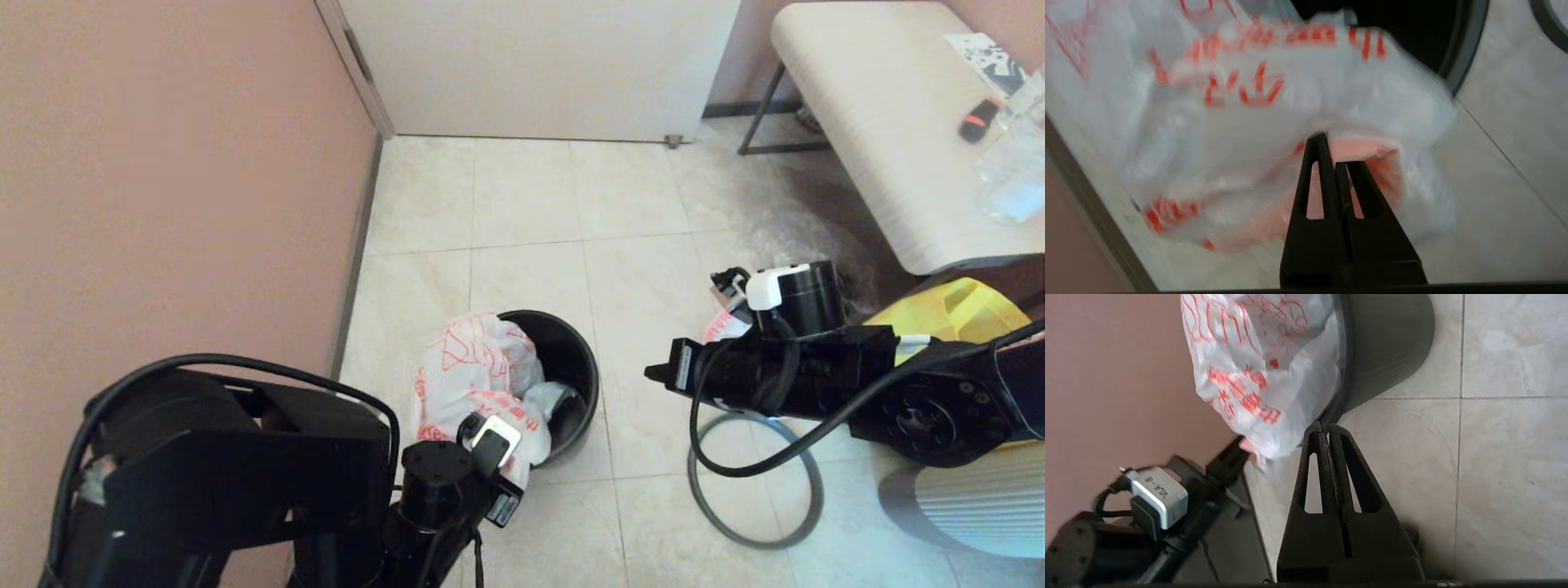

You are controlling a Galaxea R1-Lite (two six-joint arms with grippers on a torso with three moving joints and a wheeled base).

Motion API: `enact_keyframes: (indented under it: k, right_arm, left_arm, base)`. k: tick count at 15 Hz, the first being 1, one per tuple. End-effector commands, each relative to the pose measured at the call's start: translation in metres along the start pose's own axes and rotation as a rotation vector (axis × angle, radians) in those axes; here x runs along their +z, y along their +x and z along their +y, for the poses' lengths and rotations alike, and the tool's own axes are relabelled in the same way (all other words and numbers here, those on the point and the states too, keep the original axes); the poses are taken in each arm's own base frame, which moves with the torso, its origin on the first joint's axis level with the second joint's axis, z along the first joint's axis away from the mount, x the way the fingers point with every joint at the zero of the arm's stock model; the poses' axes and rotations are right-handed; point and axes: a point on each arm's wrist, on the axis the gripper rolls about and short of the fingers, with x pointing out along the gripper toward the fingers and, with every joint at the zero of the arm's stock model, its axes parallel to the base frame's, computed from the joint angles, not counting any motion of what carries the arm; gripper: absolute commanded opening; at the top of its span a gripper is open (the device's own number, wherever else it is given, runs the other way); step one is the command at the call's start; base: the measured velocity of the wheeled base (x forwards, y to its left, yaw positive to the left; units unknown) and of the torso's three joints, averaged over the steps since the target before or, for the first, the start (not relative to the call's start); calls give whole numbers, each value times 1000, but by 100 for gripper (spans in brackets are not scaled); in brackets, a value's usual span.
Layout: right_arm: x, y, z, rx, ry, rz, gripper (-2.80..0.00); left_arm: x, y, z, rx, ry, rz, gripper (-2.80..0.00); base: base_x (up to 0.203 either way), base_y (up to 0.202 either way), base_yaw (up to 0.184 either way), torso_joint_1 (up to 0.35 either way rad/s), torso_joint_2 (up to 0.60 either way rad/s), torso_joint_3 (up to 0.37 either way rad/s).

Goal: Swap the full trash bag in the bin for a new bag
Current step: Put the new garbage bag on the trash can

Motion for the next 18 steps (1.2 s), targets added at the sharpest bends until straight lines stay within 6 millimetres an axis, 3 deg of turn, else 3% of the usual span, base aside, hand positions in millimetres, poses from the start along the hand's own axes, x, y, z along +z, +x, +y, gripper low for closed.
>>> enact_keyframes:
  k: [1, 4, 7, 11, 15, 18]
  right_arm:
    - [-1, 1, 2, 7, 0, 1, -280]
    - [-2, 2, 4, 9, -3, 3, -280]
    - [0, 3, 3, -11, -2, -12, -280]
    - [5, 1, -1, -27, 7, -32, -280]
    - [18, -7, -24, -89, 55, -75, -280]
    - [24, -19, -43, -134, 130, -105, -280]
  left_arm:
    - [1, -1, 1, 5, -11, -8, -280]
    - [30, 15, 4, 48, -43, -126, -280]
    - [73, 29, 12, 103, -46, -271, -280]
    - [124, 45, 18, 100, -56, -289, -280]
    - [165, 55, 7, 25, -63, -220, -280]
    - [188, 52, -17, -106, -77, -135, -280]
  base:
    - [0, 0, 0, 0, 0, 0]
    - [0, 0, 0, 0, 0, 0]
    - [0, 0, 0, 0, 0, 0]
    - [0, 0, 0, 0, 0, 0]
    - [0, 0, 0, 0, 0, 0]
    - [0, 0, 0, 0, 0, 0]
